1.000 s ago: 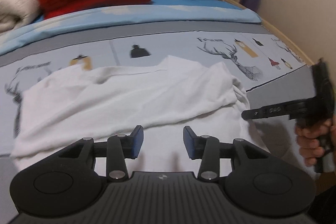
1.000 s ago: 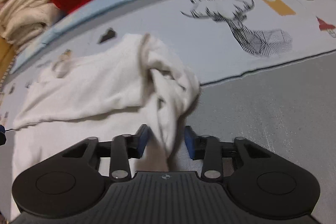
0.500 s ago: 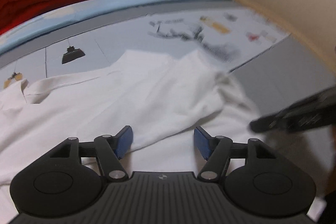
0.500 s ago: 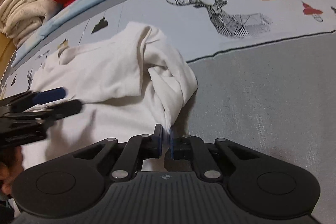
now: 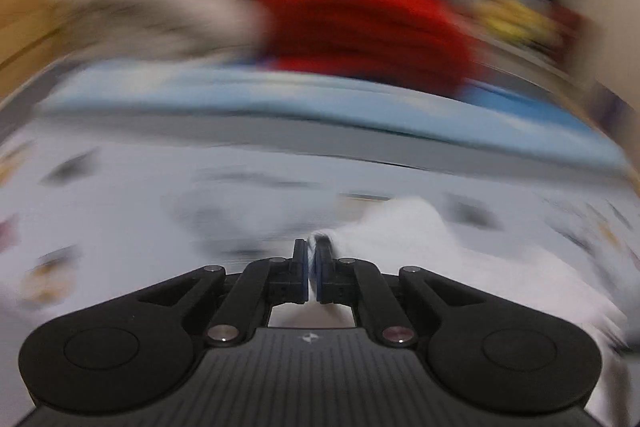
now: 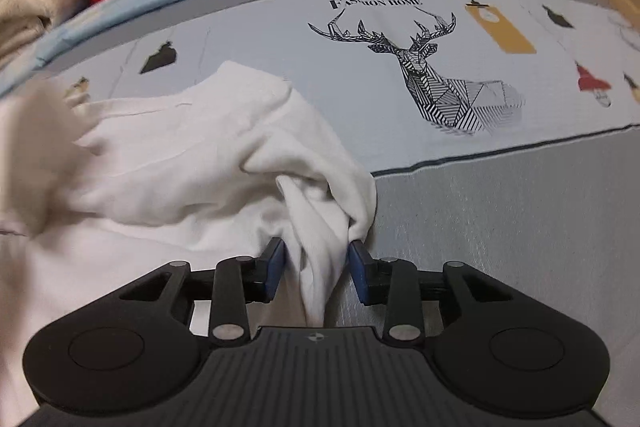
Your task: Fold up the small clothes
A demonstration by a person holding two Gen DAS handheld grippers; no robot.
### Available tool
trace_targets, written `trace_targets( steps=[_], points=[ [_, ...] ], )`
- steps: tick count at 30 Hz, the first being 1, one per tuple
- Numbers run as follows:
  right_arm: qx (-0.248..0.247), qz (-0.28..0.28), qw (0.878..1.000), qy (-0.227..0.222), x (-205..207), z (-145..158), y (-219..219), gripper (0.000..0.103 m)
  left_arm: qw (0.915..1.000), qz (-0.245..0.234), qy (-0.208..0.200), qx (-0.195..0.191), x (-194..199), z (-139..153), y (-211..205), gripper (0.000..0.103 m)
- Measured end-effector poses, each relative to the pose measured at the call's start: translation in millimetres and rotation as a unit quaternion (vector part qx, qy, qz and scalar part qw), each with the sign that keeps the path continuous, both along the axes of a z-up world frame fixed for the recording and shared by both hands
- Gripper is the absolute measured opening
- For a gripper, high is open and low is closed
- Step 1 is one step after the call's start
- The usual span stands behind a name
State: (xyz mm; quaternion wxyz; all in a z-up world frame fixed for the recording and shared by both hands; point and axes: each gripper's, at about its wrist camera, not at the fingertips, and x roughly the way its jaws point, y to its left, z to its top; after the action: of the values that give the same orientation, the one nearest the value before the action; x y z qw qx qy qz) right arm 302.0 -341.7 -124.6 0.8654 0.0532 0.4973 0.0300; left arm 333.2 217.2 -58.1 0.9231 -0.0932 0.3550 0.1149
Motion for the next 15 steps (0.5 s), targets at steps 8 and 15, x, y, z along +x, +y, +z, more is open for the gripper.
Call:
trace_targets(
  steps=[8, 15],
  points=[
    [-0.011, -0.006, 1.000, 0.006, 10.8, -2.3, 3.1, 0.041, 0.9242, 0.370, 0.079, 0.049, -70.2, -24.0, 202.8, 0.010],
    [0.013, -0.024, 1.000, 0.006, 11.3, 1.2, -6.5, 0.042, 0.9860, 0.134, 0.056, -0.081, -29.7, -52.7, 138.6, 0.039]
  ],
)
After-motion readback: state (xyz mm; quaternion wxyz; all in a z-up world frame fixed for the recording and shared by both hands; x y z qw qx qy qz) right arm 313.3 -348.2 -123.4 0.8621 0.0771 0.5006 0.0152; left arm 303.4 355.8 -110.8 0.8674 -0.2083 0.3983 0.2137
